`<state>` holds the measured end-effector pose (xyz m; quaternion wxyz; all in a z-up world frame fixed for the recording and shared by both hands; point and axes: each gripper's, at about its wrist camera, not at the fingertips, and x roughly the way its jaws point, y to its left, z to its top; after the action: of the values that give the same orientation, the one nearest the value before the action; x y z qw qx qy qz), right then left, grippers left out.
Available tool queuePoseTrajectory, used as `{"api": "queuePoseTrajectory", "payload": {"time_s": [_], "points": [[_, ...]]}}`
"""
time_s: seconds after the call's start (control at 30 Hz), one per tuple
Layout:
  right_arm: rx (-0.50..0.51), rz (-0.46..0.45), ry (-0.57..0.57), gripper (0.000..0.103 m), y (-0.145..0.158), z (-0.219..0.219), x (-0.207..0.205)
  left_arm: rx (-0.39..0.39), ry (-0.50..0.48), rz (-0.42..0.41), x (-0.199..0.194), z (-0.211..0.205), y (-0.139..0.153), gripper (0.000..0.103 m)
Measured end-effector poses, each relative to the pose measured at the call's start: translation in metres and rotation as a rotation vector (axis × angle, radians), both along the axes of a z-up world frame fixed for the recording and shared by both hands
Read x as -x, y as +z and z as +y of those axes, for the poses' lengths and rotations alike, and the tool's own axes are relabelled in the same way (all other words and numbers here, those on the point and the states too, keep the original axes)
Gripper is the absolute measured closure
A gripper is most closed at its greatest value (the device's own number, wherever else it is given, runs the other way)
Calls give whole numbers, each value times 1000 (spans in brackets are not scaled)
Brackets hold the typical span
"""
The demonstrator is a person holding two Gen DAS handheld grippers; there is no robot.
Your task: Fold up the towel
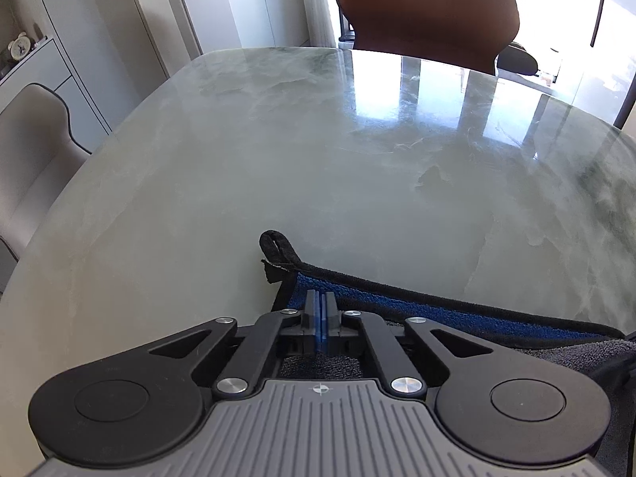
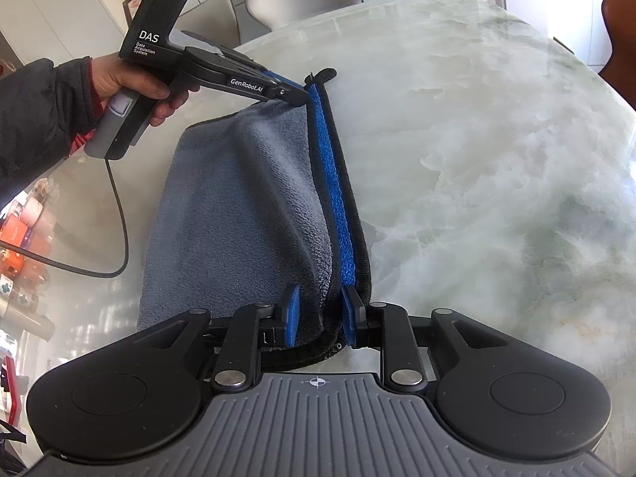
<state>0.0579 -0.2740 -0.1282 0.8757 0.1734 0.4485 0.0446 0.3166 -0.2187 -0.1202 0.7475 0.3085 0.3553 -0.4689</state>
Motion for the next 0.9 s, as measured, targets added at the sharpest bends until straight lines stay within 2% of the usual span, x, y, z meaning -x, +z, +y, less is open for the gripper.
{"api": "queuePoseTrajectory", "payload": {"time_s": [0.07, 0.17, 0.2, 0.27, 0.33, 0.53, 0.57, 0.7, 0.9], "points": [[-2, 0, -1, 80, -1, -1, 0, 33, 17, -2, -1, 1, 5, 103], [-6, -1, 0, 80, -2, -2, 1, 47, 18, 42, -7, 1, 10, 103], [-8, -1, 1, 80, -2, -3, 0, 31, 6, 39, -7, 1, 10, 103], [-13, 0, -1, 80, -3, -5, 0, -12, -24, 43, -5, 2, 5, 94], [-16, -1, 0, 80, -3, -6, 0, -41, -34, 37, -3, 4, 0, 93], [-25, -1, 0, 80, -5, -9, 0, -65, -24, 4, -5, 6, -3, 62], [-26, -1, 0, 79, -5, -9, 0, -73, -29, 4, -5, 5, -2, 61], [-28, -3, -3, 80, -6, -8, 1, -71, -39, 24, -9, 5, -2, 63], [-32, -6, -6, 80, -7, -8, 2, -68, -46, 55, -14, 3, -5, 83]]}}
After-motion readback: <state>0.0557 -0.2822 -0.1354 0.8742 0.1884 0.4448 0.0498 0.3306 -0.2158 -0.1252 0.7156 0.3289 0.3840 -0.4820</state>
